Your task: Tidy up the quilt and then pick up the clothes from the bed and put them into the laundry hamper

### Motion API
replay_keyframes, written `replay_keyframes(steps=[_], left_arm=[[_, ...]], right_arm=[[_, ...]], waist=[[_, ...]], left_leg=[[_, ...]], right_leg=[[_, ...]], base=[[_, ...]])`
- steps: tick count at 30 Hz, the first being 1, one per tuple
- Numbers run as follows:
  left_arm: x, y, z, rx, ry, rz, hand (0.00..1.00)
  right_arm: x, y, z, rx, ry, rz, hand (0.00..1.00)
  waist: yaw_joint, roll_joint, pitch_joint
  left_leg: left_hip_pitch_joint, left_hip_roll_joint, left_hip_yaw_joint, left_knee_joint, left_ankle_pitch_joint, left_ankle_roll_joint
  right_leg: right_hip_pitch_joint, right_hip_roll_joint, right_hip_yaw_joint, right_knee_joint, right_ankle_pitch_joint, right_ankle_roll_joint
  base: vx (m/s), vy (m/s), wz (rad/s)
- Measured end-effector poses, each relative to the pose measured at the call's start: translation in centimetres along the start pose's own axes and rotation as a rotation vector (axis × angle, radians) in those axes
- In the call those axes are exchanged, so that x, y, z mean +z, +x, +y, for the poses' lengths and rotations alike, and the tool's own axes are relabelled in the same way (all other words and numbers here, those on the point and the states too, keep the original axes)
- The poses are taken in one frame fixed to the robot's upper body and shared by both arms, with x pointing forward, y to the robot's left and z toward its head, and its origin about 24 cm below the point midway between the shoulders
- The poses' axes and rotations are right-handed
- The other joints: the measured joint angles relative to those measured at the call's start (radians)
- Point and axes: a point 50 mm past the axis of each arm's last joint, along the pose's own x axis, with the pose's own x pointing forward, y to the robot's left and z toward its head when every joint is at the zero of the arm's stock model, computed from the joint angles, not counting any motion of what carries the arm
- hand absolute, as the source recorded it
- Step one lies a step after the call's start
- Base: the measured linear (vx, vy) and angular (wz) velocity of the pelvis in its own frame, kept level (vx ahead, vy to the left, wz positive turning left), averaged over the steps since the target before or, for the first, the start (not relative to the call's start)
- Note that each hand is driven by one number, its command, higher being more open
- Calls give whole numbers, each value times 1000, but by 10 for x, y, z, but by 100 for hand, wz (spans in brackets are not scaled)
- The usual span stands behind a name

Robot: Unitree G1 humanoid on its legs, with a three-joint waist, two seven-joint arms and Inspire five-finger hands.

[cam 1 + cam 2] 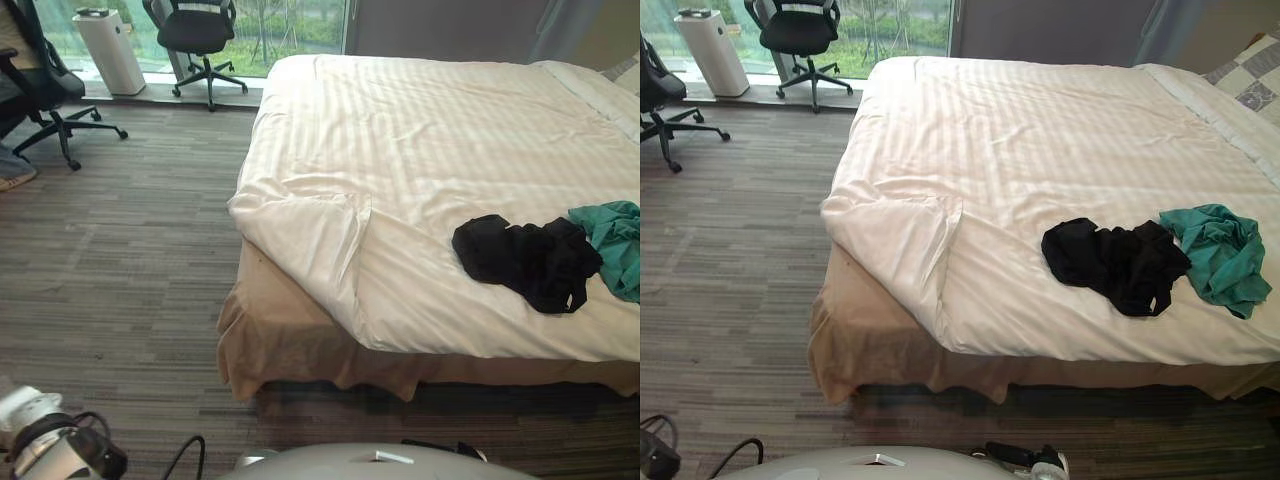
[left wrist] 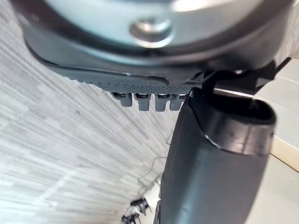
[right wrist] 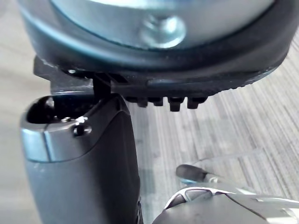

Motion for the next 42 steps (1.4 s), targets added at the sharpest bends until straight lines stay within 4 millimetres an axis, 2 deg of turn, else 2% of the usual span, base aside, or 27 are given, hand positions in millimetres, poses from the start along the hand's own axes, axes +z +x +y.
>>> replay_keyframes(steps=[2,4,6,7,9,11,12,13,15,16,19,22,27,31,35,42], left_arm=[[-2,-7,-27,-65,16,-13,100],[-11,-17,-46,-149,151,-45,100],[-17,-43,-85,-348,282,-125,100],[-17,-51,-95,-401,314,-161,100],[-18,-80,-122,-583,389,-267,100],[-25,-102,-134,-710,456,-327,100],[-37,-115,-135,-786,508,-347,100],[-42,-119,-134,-809,529,-350,100],[-65,-130,-124,-857,614,-332,100],[-78,-133,-115,-877,666,-310,100],[-101,-140,-91,-910,793,-263,100],[-108,-145,-80,-964,886,-263,100],[-117,-156,-81,-1082,959,-267,100],[-124,-169,-84,-1199,1040,-295,100],[-141,-184,-78,-1321,1151,-302,100],[-159,-200,-69,-1437,1226,-270,100]], right_arm=[[-2,0,-2,-6,18,7,100],[-4,0,-3,-10,20,7,100],[-5,0,-4,-11,22,4,100],[-5,0,-4,-11,23,4,100],[-5,0,-5,-7,31,2,100],[-4,0,-10,-8,39,-1,100],[-4,1,-12,-9,41,0,100],[-4,1,-14,-10,40,-1,100],[-2,2,-17,-9,37,-6,100],[0,2,-19,-8,43,-11,100],[6,3,-20,-8,52,-23,100],[10,2,-18,-4,58,-42,100],[10,2,-19,6,61,-43,100],[11,3,-19,17,69,-45,100],[14,3,-21,19,76,-53,100],[17,3,-20,21,88,-59,100]], waist=[[3,6,-7],[13,11,-10],[19,11,-12],[19,11,-12],[19,15,-13],[18,23,-17],[18,33,-22],[17,38,-24],[12,48,-29],[7,56,-26],[-14,63,-21],[-30,60,-20],[-49,63,-18],[-66,67,-16],[-90,83,-4],[-116,84,-3]], left_leg=[[-5,1,0,13,-7,-1],[-8,1,-2,20,-10,-1],[-21,2,-5,34,-13,-1],[-21,2,-5,35,-14,-1],[-24,1,-5,44,-18,2],[-27,0,-5,51,-21,4],[-27,-2,-5,51,-21,5],[-27,-3,-5,51,-21,6],[-26,-5,-4,51,-22,6],[-24,-5,-2,51,-22,7],[-17,-2,11,50,-25,6],[-12,4,51,52,-36,3],[-4,1,85,82,-70,9],[-2,-2,94,97,-86,15],[-3,-14,96,101,-95,24],[1,-17,115,102,-107,26]], right_leg=[[0,0,1,0,0,0],[-1,0,4,0,0,0],[-7,0,4,0,2,-4],[-7,0,4,0,3,-4],[-7,-1,6,0,4,-6],[-7,-3,7,0,5,-7],[-7,-5,7,0,5,-8],[-7,-6,7,0,6,-8],[-6,-8,9,0,7,-9],[-6,-8,11,0,7,-9],[-8,-4,26,0,8,-9],[-28,4,64,0,14,-13],[-32,2,102,0,17,-10],[-32,-3,108,0,18,-8],[-33,-15,109,0,21,-4],[-41,-17,116,-1,27,-1]], base=[[-3,5,-2],[-8,3,-2],[0,0,0],[0,0,0],[0,0,0],[0,0,0],[0,0,0],[0,0,0],[0,0,0],[-17,14,-4],[-15,15,-13],[-1,17,-37],[14,34,-24],[14,29,-8],[1,3,-1],[-13,-11,-7]])
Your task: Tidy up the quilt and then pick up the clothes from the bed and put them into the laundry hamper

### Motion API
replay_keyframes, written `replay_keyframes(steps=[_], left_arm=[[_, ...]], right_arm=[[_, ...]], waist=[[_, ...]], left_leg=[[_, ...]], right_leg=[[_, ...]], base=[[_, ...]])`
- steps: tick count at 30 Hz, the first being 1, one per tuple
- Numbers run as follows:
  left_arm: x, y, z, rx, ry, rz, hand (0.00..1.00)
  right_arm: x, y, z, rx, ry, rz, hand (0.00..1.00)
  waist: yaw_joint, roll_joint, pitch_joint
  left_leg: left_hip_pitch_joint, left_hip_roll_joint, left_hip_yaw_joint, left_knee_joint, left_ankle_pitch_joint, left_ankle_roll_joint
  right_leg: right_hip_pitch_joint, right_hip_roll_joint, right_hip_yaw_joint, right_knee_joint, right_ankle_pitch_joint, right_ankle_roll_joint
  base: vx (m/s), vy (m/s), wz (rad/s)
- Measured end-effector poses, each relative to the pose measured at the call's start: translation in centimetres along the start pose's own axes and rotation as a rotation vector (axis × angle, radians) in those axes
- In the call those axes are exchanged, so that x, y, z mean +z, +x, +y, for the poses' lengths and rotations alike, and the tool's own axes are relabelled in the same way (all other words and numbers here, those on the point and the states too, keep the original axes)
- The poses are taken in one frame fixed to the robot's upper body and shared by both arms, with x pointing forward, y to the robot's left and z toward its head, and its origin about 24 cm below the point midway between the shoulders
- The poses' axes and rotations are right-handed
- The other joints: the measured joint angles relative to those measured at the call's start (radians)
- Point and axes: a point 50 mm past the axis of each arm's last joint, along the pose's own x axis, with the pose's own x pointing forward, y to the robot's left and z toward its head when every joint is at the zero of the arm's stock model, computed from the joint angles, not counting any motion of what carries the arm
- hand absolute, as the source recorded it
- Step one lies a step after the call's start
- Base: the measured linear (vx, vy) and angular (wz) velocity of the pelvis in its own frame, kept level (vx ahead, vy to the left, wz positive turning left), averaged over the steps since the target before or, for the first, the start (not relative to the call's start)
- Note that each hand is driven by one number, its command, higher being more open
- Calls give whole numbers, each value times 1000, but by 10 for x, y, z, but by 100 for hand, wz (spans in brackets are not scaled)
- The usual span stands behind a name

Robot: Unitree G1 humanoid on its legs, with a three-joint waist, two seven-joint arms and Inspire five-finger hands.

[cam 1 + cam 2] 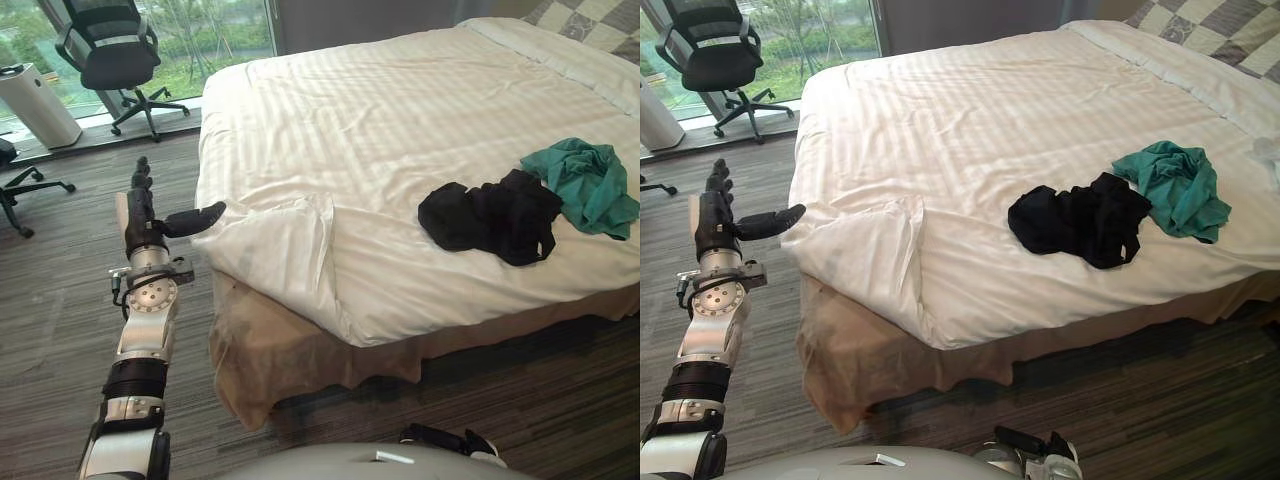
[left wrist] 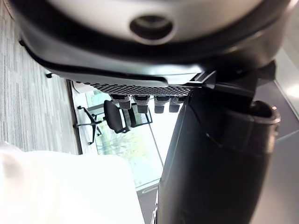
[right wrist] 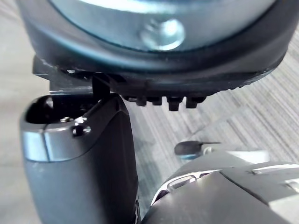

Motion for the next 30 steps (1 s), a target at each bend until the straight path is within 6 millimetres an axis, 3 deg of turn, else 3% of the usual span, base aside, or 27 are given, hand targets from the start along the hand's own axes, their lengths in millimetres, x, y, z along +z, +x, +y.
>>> replay_keyframes(steps=[16,30], left_arm=[[-40,-17,-52,-218,36,198,100],[-49,-9,-68,-289,170,243,100]], right_arm=[[8,0,3,3,65,-34,100],[16,1,5,0,73,-48,100]], waist=[[-34,-5,25],[-51,-5,27]], left_leg=[[-36,0,41,-2,-6,1],[-71,-7,54,-2,-10,2]], right_leg=[[-64,1,20,-6,17,6],[-112,-2,18,-7,51,-1]], base=[[-31,-38,-9],[-35,-28,-4]])
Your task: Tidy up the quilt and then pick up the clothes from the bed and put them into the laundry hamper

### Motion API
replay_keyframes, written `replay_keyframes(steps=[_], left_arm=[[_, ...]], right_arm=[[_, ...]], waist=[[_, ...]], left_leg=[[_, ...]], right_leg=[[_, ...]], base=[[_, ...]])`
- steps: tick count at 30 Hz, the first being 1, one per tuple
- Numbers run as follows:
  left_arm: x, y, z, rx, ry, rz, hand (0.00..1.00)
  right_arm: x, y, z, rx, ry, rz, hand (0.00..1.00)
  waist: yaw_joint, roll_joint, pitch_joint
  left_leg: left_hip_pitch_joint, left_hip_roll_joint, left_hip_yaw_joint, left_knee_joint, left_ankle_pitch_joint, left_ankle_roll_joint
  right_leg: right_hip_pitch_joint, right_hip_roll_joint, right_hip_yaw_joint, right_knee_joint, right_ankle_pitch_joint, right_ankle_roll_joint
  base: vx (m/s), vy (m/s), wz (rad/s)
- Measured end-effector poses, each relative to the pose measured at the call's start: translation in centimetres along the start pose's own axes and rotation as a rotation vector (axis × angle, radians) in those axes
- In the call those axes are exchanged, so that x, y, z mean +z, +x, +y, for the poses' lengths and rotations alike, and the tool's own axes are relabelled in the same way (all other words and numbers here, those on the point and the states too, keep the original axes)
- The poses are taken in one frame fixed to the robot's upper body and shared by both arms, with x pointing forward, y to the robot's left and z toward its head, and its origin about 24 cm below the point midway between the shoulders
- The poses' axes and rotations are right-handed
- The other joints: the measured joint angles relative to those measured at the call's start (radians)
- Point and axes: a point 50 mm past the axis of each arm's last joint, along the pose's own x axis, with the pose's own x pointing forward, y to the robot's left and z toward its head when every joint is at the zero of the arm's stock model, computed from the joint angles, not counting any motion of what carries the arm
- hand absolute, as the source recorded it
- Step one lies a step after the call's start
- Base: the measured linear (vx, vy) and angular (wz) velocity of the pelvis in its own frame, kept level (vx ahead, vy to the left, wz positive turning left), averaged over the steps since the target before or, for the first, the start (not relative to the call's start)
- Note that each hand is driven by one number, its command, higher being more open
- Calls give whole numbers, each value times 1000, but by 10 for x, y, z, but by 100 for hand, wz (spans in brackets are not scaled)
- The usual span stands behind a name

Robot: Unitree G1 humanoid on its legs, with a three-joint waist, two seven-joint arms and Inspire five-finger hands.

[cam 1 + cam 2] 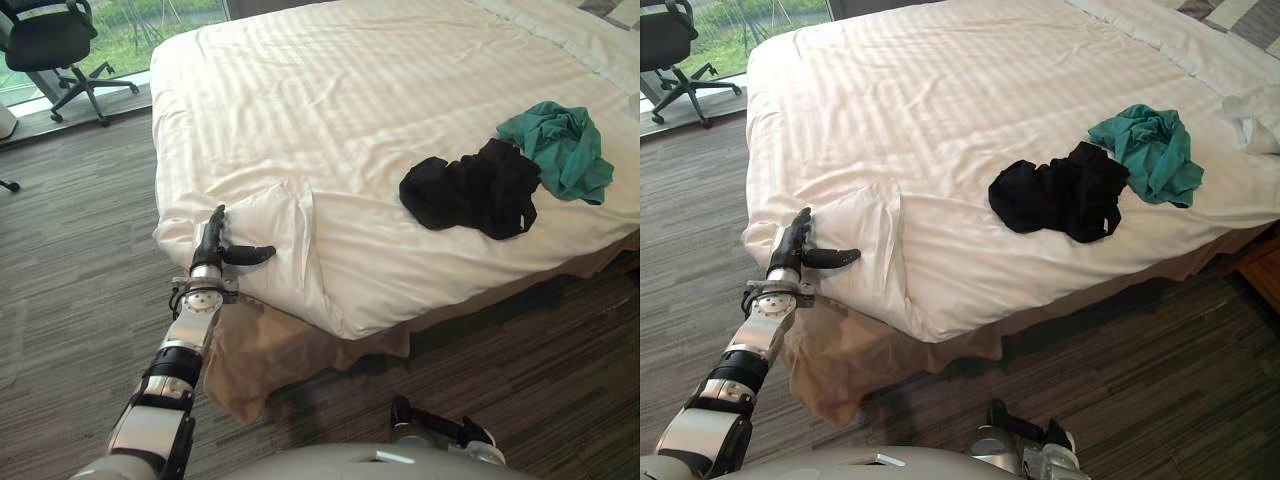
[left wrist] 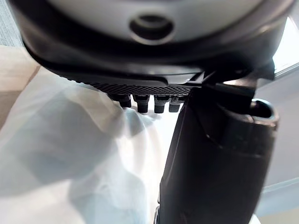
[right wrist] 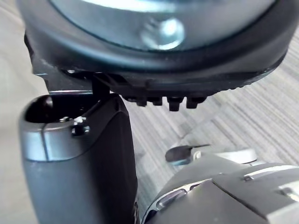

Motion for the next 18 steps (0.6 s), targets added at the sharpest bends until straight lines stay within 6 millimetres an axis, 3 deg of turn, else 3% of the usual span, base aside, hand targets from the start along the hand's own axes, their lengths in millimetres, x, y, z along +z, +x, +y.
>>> replay_keyframes(steps=[1,5,9,18], left_arm=[[3,4,-1,-6,48,-6,0],[13,16,-6,-32,213,-25,0],[22,24,9,-3,292,-47,0],[25,23,2,-90,320,-65,0]], right_arm=[[2,0,0,-6,3,-5,100],[8,1,-1,-17,17,-17,100],[13,2,-1,-30,28,-20,100],[15,2,1,-23,29,-24,100]], waist=[[0,2,3],[-2,12,18],[-3,19,35],[-7,13,42]], left_leg=[[-7,-1,1,0,0,0],[-31,-10,3,1,0,0],[-35,-6,14,1,0,0],[1,-9,-3,0,-1,3]], right_leg=[[-10,0,1,0,5,0],[-35,-8,4,0,7,0],[-46,-1,18,0,7,0],[1,-9,-7,0,7,0]], base=[[-48,-22,-4],[-56,-28,-4],[-42,-48,-8],[-27,-33,6]])
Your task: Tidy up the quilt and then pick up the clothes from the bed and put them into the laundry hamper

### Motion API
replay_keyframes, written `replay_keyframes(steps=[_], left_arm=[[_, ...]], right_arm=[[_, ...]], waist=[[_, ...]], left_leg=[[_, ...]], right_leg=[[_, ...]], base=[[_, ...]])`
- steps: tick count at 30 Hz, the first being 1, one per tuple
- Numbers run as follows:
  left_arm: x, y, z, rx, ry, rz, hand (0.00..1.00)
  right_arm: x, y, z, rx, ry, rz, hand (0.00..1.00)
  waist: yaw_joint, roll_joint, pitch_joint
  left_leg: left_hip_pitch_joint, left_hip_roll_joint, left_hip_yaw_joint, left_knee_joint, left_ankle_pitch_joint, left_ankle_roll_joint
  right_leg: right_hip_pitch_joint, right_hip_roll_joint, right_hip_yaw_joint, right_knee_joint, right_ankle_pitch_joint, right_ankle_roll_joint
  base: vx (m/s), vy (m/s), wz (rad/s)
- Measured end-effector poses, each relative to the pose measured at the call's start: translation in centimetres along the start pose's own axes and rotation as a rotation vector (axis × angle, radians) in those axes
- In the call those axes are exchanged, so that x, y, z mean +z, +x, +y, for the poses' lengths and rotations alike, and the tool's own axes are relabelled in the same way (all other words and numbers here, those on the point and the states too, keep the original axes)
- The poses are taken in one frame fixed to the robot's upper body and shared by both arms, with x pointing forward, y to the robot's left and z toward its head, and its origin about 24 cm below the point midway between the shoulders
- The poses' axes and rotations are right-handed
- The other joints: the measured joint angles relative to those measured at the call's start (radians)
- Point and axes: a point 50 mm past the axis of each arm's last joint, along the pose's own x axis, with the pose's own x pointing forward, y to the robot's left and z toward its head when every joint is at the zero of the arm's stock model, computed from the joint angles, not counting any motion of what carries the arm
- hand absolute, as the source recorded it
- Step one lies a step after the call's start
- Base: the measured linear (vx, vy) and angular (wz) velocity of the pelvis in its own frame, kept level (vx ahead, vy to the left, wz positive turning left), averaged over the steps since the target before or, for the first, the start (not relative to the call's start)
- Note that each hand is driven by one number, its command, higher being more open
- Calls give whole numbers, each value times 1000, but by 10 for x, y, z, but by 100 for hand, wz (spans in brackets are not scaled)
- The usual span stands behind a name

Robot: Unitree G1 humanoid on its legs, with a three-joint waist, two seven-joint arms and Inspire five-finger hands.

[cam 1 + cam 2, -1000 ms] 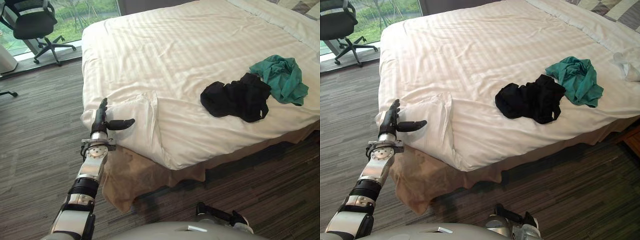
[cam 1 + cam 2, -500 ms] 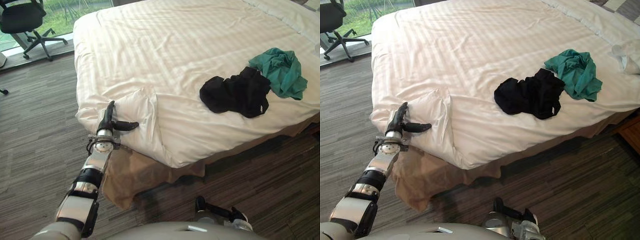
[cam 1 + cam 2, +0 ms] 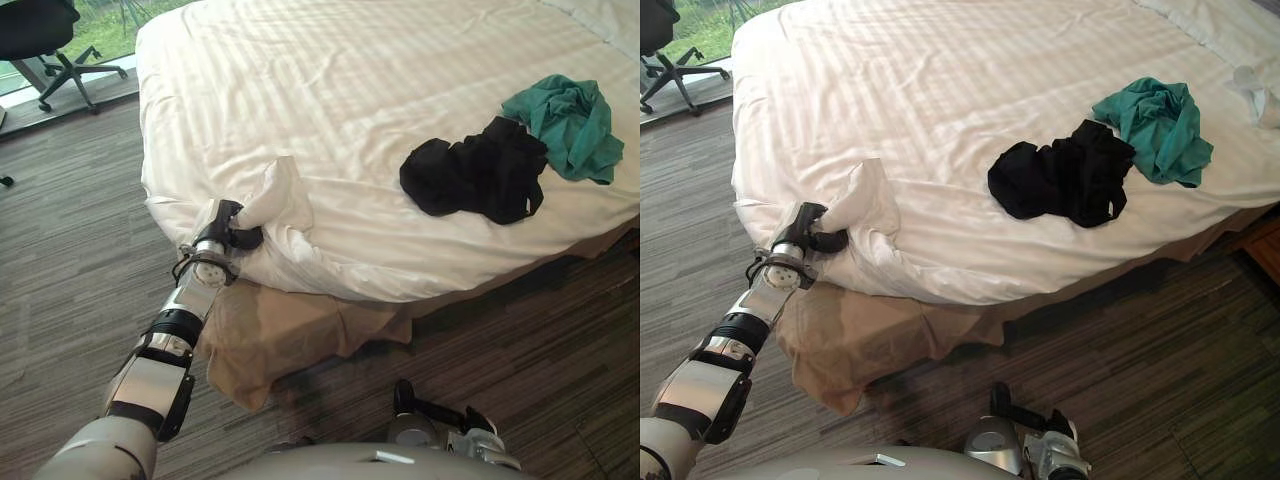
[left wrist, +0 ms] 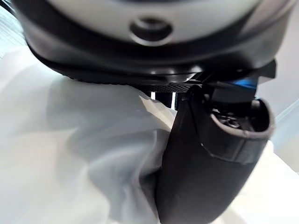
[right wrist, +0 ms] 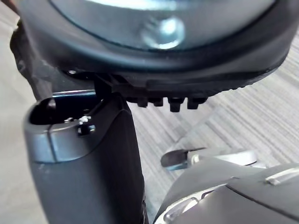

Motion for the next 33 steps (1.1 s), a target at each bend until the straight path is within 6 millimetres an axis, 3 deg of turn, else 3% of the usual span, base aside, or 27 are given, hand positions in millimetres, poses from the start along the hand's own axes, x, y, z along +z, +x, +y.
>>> replay_keyframes(steps=[4,12,13,14,15,16,17,19,23,28,33], left_arm=[[-5,-24,-2,-21,-9,-77,0],[-51,-99,7,-10,-59,-48,0],[-62,-108,7,-15,-61,-15,0],[-68,-115,5,-26,-76,-1,100],[-72,-120,2,-31,-109,5,100],[-75,-124,0,-22,-153,18,100],[-85,-130,-5,-17,-215,63,100],[-103,-136,-12,-24,-261,154,100],[-151,-158,-27,1,-392,395,100],[-201,-211,-64,41,-581,735,100],[-222,-263,-98,2,-658,1045,100]], right_arm=[[-1,0,0,9,-10,1,100],[1,0,-1,44,-63,-9,100],[3,0,1,52,-63,-14,100],[4,1,0,56,-63,-15,100],[7,2,-10,35,-70,-19,100],[7,2,-12,32,-76,-19,100],[8,2,-9,45,-73,-27,100],[5,1,1,85,-71,-18,100],[-1,-1,8,111,-124,-10,100],[-19,-2,-9,75,-185,29,100],[-31,-4,-16,68,-191,57,100]], waist=[[3,0,0],[48,-1,-4],[57,-39,1],[63,-24,-11],[66,-12,-14],[70,-8,-20],[89,-15,-28],[92,-32,-39],[90,-32,-41],[95,-23,-56],[101,-21,-59]], left_leg=[[16,-3,-21,1,-4,6],[29,-23,-30,83,-6,7],[-20,-35,-35,182,-46,5],[-19,-41,-36,20,-43,17],[-9,-36,-31,-97,114,17],[5,-44,-27,-108,122,23],[3,-47,-26,-92,120,25],[13,-37,-37,-77,120,24],[53,3,-48,-49,86,9],[74,19,-56,-38,76,1],[101,23,-63,-38,67,-12]], right_leg=[[29,-6,-23,2,0,0],[79,-40,-27,6,1,0],[94,-91,-30,7,2,-2],[103,-111,-22,7,2,-1],[103,-103,-31,7,1,0],[98,-105,-36,8,2,6],[95,-111,-60,23,2,7],[103,-107,-62,48,1,6],[139,-75,-62,95,-33,6],[171,-74,-78,116,-91,17],[201,-74,-78,125,-144,40]], base=[[3,-13,13],[34,-3,2],[-56,-7,25],[-94,-3,33],[-107,-4,16],[-36,38,-4],[-27,27,-12],[11,-17,3],[44,-69,0],[40,-91,9],[13,-101,3]])
